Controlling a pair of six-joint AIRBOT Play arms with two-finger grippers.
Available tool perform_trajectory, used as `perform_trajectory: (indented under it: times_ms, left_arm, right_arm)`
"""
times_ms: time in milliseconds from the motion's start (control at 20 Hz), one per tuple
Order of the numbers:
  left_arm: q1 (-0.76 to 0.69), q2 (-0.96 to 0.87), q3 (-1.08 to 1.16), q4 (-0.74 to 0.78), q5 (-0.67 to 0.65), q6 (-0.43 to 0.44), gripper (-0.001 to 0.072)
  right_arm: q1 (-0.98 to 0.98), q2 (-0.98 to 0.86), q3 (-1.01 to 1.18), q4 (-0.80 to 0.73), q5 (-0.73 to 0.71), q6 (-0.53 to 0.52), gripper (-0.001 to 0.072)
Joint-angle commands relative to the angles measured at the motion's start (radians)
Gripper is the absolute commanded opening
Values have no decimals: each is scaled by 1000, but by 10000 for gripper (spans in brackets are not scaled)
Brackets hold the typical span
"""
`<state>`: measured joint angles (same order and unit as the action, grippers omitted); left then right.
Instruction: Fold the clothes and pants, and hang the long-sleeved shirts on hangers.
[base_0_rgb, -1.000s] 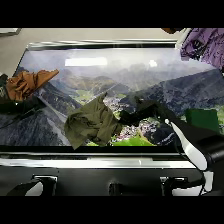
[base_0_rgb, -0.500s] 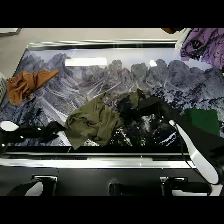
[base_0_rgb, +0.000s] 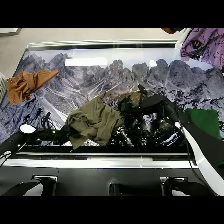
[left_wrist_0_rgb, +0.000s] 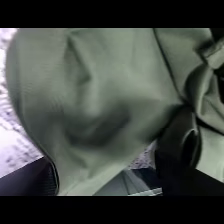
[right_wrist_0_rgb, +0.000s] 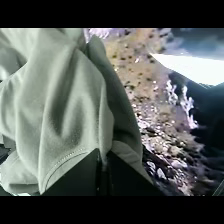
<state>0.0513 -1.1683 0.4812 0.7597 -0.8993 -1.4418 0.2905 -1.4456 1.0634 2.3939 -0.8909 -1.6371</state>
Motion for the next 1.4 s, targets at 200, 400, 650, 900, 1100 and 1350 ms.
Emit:
perform_trajectory:
  times_ms: [200, 400, 650, 900, 1100, 1350]
  left_arm:
    - [-1, 5, 113, -18, -31, 29, 15]
    - [121, 85, 565, 148, -163, -45, 13]
    - [243, 166, 1164, 347, -295, -77, 14]
    - [257, 348, 1312, 477, -312, -79, 15]
    - [257, 457, 1308, 565, -349, -156, 15]
    - [252, 414, 1180, 515, -399, -155, 15]
  right_arm:
    - [-1, 116, 55, -163, -16, 43, 26]
    - [-2, 183, 387, -673, -117, 219, 26]
    - [-1, 324, 782, -1010, -185, 232, 26]
    - [0, 558, 849, -1120, -274, 233, 27]
    - [0, 634, 849, -1124, -313, 295, 27]
    - [0, 449, 849, -1097, -333, 382, 27]
